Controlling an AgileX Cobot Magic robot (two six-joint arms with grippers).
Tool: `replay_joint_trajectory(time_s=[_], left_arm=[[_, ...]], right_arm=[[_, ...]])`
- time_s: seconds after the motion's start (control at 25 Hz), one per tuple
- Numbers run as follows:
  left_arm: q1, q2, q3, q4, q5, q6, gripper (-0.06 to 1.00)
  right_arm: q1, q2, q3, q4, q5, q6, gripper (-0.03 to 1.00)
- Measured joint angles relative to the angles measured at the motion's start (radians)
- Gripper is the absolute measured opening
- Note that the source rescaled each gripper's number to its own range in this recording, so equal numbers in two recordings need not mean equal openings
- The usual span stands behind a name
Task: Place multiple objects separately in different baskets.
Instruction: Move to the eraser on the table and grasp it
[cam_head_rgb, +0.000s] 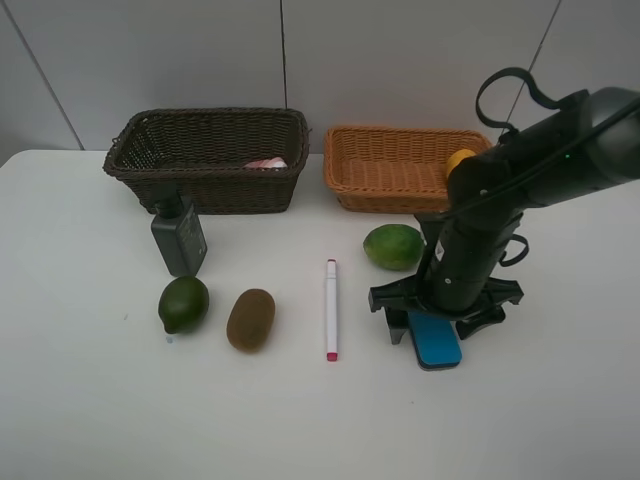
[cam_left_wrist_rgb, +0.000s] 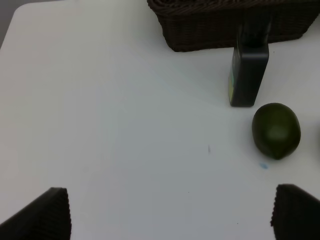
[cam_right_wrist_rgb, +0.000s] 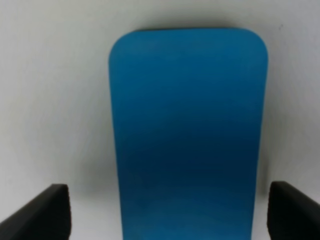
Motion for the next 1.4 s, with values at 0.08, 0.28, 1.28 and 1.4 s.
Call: replay_joint_trajectory(time_s=[0.08,0.28,1.28,1.4], left_arm=[[0.0,0.0,0.0,0.0,0.0,0.0,1.0],[0.0,0.0,0.0,0.0,0.0,0.0,1.0],[0.0,0.0,0.0,0.0,0.0,0.0,1.0],[0.0,0.0,0.0,0.0,0.0,0.0,1.0]], right_arm=[[0.0,0.0,0.0,0.0,0.0,0.0,0.91],[0.0,0.0,0.0,0.0,0.003,0.0,0.37],[0.0,-0.032,-0.001,0.001,0.058,0.0,0.38],[0.0,-0.096,-0.001,0.001,0.101,0.0,0.38]])
